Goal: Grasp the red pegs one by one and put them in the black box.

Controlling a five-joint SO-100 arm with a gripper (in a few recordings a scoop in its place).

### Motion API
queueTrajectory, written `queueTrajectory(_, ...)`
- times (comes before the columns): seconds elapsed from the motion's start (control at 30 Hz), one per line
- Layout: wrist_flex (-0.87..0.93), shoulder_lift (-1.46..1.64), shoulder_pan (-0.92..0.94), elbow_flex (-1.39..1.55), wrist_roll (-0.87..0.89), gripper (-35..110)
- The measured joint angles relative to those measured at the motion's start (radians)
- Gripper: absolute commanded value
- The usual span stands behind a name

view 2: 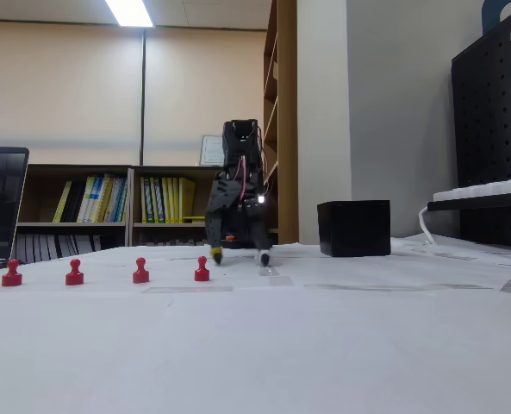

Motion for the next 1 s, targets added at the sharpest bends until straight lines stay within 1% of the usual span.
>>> queueTrajectory(0.17, -0.066, 0.132, 0.025, 0.129, -0.008, 25)
queueTrajectory(0.5, -0.087, 0.325, 0.025, 0.374, -0.026, 25)
queueTrajectory(0.8, -0.138, 0.410, 0.017, 0.457, -0.026, 25)
queueTrajectory(1.0, -0.140, 0.449, 0.008, 0.506, -0.044, 25)
